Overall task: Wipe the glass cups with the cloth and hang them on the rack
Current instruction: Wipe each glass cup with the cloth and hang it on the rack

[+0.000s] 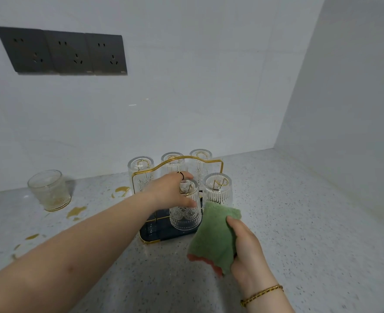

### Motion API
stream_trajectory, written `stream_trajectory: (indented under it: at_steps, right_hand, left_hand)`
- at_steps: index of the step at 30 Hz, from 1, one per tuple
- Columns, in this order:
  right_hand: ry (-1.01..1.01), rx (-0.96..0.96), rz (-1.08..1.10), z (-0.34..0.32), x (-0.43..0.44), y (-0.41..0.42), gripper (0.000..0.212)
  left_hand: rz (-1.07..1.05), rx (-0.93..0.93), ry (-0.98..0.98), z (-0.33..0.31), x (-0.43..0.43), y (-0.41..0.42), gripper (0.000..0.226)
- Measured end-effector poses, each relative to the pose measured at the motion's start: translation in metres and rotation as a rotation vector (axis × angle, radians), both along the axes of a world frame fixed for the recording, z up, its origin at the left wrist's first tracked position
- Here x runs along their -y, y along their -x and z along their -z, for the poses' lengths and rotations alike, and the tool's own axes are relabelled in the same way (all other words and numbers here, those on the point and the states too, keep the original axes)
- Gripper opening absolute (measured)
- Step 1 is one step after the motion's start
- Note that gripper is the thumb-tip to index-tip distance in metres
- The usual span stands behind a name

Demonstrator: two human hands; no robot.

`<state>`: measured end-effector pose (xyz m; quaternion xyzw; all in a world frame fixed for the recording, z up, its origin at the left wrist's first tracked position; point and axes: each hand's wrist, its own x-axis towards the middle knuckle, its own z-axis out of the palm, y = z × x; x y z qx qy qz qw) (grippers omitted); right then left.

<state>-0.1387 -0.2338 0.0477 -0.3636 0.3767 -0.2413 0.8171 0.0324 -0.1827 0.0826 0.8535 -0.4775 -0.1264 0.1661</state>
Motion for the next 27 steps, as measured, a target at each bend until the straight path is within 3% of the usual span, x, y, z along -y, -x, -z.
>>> stream_trajectory:
  at_steps: [9,13,19,27]
  right_hand:
    - [0.017,0.028,0.006,-0.004,-0.009,-0.001,0.016]
    - [0.002,0.078,0.017,-0.010,-0.019,-0.004,0.015]
    - [0.092,0.100,-0.035,-0.015,-0.047,-0.025,0.017]
    - [0.104,0.063,-0.270,-0.007,-0.117,-0.100,0.018]
  left_hand:
    - [0.053,0.004,0.026,0.000,-0.008,0.001,0.070]
    - [0.018,-0.058,0.247,-0.006,-0.030,0.003,0.048]
    - [-0.286,-0.322,0.606,-0.003,-0.109,-0.009,0.013]
    - [-0.688,-0.347,0.674,0.027,-0.242,-0.054,0.010]
